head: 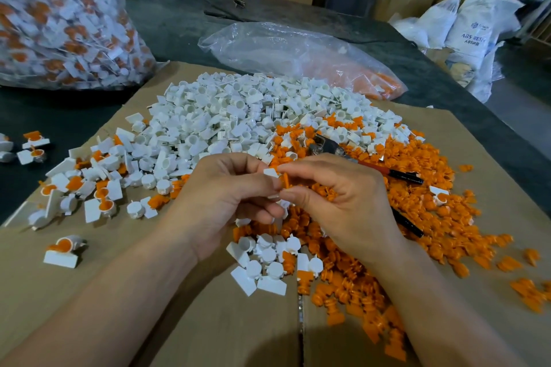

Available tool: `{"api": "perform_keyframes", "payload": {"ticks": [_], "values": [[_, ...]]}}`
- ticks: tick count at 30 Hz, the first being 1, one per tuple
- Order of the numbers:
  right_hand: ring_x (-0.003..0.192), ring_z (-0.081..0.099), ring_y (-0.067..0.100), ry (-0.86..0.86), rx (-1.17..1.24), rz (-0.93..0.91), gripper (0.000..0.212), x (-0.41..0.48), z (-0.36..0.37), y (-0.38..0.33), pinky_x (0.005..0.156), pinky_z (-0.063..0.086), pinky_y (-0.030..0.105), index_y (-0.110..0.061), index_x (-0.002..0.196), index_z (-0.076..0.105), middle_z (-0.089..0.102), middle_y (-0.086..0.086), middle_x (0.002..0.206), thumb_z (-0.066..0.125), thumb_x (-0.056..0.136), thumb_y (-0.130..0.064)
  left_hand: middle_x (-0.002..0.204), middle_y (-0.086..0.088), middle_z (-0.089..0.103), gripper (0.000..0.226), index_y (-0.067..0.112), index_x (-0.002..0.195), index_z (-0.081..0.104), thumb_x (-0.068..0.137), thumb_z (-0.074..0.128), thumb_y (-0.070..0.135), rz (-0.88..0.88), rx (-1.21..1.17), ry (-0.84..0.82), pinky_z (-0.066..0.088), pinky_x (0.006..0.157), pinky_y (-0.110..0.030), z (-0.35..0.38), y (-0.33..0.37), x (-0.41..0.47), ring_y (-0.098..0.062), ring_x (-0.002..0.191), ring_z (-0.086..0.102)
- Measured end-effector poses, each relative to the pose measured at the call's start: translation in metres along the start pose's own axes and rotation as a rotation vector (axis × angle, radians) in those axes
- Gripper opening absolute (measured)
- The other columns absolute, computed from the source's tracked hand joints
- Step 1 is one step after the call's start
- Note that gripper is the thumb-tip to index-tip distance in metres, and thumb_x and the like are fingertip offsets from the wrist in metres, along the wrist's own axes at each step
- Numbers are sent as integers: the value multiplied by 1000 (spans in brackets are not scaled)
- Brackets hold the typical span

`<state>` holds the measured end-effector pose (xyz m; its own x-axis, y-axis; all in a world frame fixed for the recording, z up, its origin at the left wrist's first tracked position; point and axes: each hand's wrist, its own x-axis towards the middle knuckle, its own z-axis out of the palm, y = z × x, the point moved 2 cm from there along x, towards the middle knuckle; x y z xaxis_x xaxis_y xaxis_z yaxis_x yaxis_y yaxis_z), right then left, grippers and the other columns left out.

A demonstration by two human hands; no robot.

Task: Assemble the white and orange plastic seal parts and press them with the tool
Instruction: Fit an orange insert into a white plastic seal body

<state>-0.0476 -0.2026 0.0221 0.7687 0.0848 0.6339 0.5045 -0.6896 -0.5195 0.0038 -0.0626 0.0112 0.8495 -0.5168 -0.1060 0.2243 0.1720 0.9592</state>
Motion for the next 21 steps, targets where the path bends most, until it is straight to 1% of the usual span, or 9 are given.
{"api": "perform_keyframes", "payload": {"ticks": [3, 6, 9, 10, 12, 15, 18, 21], "values": [[88, 63, 7, -2, -15, -19, 25, 0, -1, 0, 77, 52, 22, -7, 98, 71, 70, 1, 92, 70, 75, -15, 51, -14, 61, 6, 7, 54, 63, 51, 68, 6, 1, -12, -19, 46, 36, -17, 0, 1, 0, -18, 40, 61], [87, 64, 7, -17, 1, -10, 24, 1, -2, 0, 77, 53, 24, -6, 98, 71, 70, 2, 91, 70, 75, -15, 52, -15, 62, 14, 1, 64, 58, 54, 67, 5, 13, -18, -23, 47, 37, -18, 0, 0, -1, -19, 42, 62], [87, 64, 7, -10, -4, -16, 24, 1, -1, 1, 77, 52, 22, -6, 97, 71, 71, 2, 90, 71, 74, -14, 53, -16, 62, 9, 5, 61, 59, 61, 66, 0, 56, 35, -7, 46, 38, -18, 0, 0, -1, -20, 42, 62], [87, 64, 7, -5, -6, -17, 25, 1, -1, 1, 77, 52, 21, -6, 97, 71, 70, 2, 90, 71, 74, -14, 53, -16, 62, 13, 6, 59, 60, 65, 65, -4, 67, 52, 2, 46, 38, -18, 0, 0, 0, -20, 42, 61], [88, 63, 6, 14, 13, 6, 30, 0, -1, 1, 77, 52, 18, -10, 102, 68, 68, -3, 90, 71, 73, -16, 53, -16, 62, 18, 10, 54, 62, 65, 65, -3, 68, 54, 8, 46, 38, -18, 0, -1, 0, -20, 42, 61], [89, 64, 2, 23, 106, 80, 44, -1, 0, 1, 79, 51, 17, -20, 112, 58, 64, -11, 92, 73, 71, -19, 52, -15, 61, 7, 12, 51, 62, 54, 67, 8, 60, 31, -3, 45, 37, -18, 1, 1, 0, -20, 42, 61], [87, 64, -1, 8, 146, 115, 45, -1, 0, 1, 78, 51, 15, -23, 111, 57, 64, -16, 91, 73, 69, -21, 51, -15, 60, 7, 7, 56, 60, 53, 66, 9, 60, 24, 3, 45, 37, -18, 1, 1, -1, -20, 41, 61], [83, 65, -3, 9, 186, 130, 42, -1, -1, 1, 76, 50, 15, -27, 107, 58, 64, -19, 89, 73, 68, -21, 52, -16, 60, 6, 8, 54, 61, 53, 66, 8, 62, 21, 8, 45, 37, -18, 1, 2, -2, -20, 41, 60]]}}
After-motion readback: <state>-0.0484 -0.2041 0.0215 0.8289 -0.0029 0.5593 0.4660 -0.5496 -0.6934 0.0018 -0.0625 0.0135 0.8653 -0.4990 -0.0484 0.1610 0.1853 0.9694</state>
